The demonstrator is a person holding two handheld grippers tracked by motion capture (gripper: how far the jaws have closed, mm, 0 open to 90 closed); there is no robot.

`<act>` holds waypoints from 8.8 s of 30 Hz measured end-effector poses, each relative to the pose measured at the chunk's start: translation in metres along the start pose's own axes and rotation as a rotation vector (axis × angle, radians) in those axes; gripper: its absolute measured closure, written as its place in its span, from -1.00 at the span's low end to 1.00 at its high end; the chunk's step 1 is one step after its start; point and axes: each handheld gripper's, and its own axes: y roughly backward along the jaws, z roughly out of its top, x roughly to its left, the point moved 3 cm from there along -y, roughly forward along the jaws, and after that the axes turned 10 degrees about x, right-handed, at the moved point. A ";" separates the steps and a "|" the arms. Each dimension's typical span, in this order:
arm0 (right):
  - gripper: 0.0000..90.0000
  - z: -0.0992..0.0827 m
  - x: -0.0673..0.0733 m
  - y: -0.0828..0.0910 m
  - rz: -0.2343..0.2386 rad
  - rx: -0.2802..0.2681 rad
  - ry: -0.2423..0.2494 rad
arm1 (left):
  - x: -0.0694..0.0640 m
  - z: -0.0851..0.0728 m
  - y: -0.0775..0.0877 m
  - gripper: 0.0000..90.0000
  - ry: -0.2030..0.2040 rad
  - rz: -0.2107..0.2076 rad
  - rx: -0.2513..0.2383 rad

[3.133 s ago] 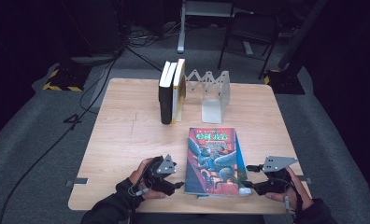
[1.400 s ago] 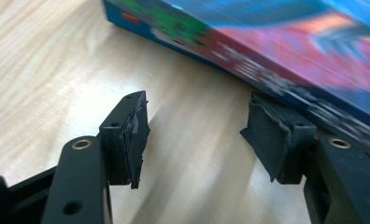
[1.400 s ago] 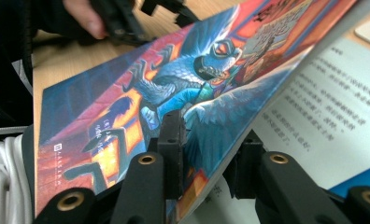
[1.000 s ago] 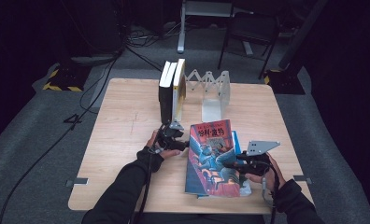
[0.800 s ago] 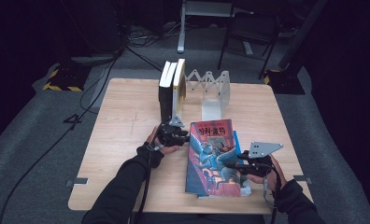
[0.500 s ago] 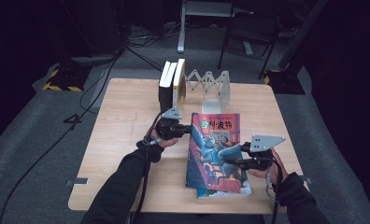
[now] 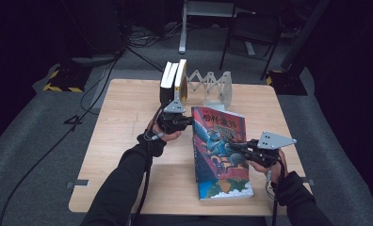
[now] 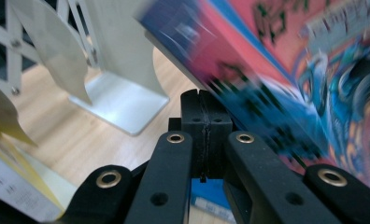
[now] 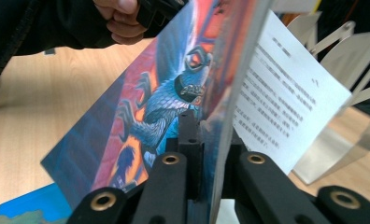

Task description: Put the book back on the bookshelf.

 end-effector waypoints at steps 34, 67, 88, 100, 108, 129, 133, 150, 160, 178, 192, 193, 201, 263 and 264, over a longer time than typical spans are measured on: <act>0.90 -0.017 0.011 -0.003 -0.075 0.008 -0.004 | -0.064 -0.057 -0.033 -0.55 0.165 -0.158 0.161; 0.79 -0.006 0.007 0.017 -0.096 -0.075 0.017 | -0.053 0.007 0.001 0.31 0.013 -0.026 -0.080; 0.22 -0.010 0.010 0.032 -0.176 -0.089 0.004 | -0.105 0.005 0.034 0.61 -0.184 -0.011 -0.191; -0.08 -0.020 0.013 0.045 -0.245 -0.085 -0.012 | -0.123 -0.005 0.039 0.65 -0.200 -0.013 -0.202; -0.36 -0.021 0.012 0.032 -0.175 -0.046 -0.015 | -0.134 -0.014 0.041 0.63 -0.213 -0.025 -0.214; 0.17 -0.020 0.016 0.029 -0.122 -0.056 -0.012 | -0.107 -0.044 -0.002 0.36 -0.148 0.000 -0.086; 0.18 -0.020 0.016 0.029 -0.115 -0.064 -0.009 | -0.108 -0.039 -0.013 0.28 -0.141 -0.022 -0.086; 0.12 -0.021 0.015 0.028 -0.115 -0.073 -0.013 | -0.111 -0.016 -0.017 0.33 -0.162 -0.015 -0.145; -0.05 -0.022 0.013 0.026 -0.137 -0.061 -0.037 | -0.116 -0.008 -0.016 0.60 -0.181 -0.066 -0.186; -0.29 -0.106 -0.014 0.058 -0.190 0.247 -0.183 | -0.115 -0.007 -0.016 0.64 -0.162 -0.027 -0.176; -0.35 -0.162 -0.014 0.078 -0.198 0.367 -0.276 | -0.116 -0.006 -0.017 0.64 -0.151 -0.007 -0.177; -0.36 -0.165 -0.015 0.078 -0.193 0.370 -0.291 | -0.116 -0.006 -0.018 0.64 -0.151 0.001 -0.177; -0.38 -0.173 -0.024 0.076 -0.210 0.365 -0.347 | -0.111 -0.001 -0.021 0.64 -0.117 0.015 -0.170; -0.39 -0.173 -0.028 0.075 -0.232 0.370 -0.360 | 0.003 -0.043 0.002 0.65 0.279 0.479 -0.262; -0.39 -0.173 -0.028 0.075 -0.233 0.370 -0.360 | 0.002 -0.046 0.003 0.65 0.278 0.482 -0.259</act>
